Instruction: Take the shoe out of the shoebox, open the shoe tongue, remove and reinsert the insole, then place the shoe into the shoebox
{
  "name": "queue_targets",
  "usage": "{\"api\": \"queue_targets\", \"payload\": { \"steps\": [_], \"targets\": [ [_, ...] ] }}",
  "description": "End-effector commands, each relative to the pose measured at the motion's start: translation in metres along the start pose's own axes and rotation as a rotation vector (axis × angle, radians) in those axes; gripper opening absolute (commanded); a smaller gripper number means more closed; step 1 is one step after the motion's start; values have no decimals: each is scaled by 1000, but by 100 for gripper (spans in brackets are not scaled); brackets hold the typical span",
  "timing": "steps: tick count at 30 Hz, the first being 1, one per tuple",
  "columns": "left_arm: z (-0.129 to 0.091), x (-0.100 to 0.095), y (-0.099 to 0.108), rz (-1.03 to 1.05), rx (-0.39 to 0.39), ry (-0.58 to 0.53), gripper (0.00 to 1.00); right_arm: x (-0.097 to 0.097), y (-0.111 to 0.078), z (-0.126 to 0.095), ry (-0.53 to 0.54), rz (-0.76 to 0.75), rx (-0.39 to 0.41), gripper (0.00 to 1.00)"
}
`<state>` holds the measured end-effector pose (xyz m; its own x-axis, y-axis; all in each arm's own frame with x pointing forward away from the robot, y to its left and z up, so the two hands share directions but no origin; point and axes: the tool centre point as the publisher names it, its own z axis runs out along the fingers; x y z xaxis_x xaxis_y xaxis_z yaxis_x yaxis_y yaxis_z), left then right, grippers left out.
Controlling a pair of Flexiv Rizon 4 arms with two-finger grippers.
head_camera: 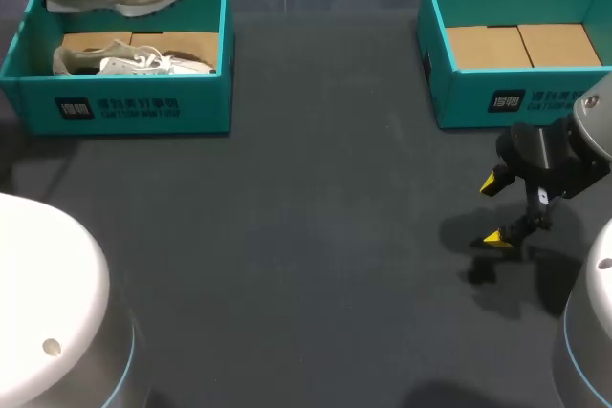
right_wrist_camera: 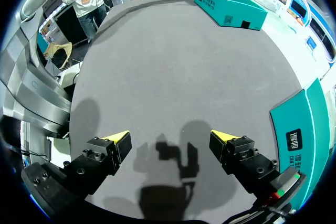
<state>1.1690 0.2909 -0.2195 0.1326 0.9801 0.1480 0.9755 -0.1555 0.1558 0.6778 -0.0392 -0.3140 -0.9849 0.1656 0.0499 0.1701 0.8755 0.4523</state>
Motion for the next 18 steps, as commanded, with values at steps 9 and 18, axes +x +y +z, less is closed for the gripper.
{"api": "queue_targets", "payload": {
  "steps": [9, 18],
  "targets": [
    [17, -5, 11, -21, 66, 18, 0, 1, 0, 0, -2, 1, 3, 100],
    [42, -6, 13, -74, 104, 94, 0, 1, 0, 0, -2, 1, 3, 100]
  ]
}}
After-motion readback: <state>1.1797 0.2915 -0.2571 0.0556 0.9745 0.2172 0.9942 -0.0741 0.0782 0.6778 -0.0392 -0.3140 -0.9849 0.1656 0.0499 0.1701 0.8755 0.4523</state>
